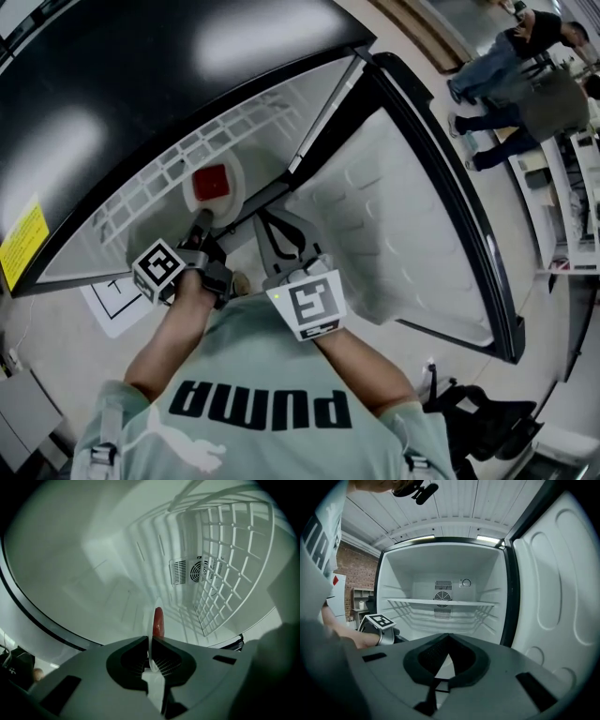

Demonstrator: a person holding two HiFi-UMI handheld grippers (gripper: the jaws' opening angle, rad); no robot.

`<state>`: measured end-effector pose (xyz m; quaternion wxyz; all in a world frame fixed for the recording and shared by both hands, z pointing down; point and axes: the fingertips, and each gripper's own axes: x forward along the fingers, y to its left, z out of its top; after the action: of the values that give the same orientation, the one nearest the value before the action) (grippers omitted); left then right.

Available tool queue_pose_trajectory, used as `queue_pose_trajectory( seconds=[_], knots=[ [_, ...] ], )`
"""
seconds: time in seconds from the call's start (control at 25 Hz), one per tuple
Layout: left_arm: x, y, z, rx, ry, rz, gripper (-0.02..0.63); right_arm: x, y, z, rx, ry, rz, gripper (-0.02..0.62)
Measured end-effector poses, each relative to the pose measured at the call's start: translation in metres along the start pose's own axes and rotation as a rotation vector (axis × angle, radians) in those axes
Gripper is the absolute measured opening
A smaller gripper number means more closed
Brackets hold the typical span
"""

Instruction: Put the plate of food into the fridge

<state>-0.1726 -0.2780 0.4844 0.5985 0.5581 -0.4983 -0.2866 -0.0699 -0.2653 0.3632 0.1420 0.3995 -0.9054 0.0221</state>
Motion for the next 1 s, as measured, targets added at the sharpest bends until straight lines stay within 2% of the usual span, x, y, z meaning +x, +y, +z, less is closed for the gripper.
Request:
queue_pose_trajectory(
  seconds=[0.28, 1.0],
  knots=[
    [0.014, 0.011, 0.008, -0.012, -0.017, 0.03, 0.025, 0.018, -0.004, -0.003, 0.025, 0.014, -0.003, 0.005],
    [0.058, 0.02, 0.019, -0.007, -0.057, 0.056, 0.025, 0.028, -0.016, -0.003, -0.006, 0.044, 0.001, 0.005]
  ],
)
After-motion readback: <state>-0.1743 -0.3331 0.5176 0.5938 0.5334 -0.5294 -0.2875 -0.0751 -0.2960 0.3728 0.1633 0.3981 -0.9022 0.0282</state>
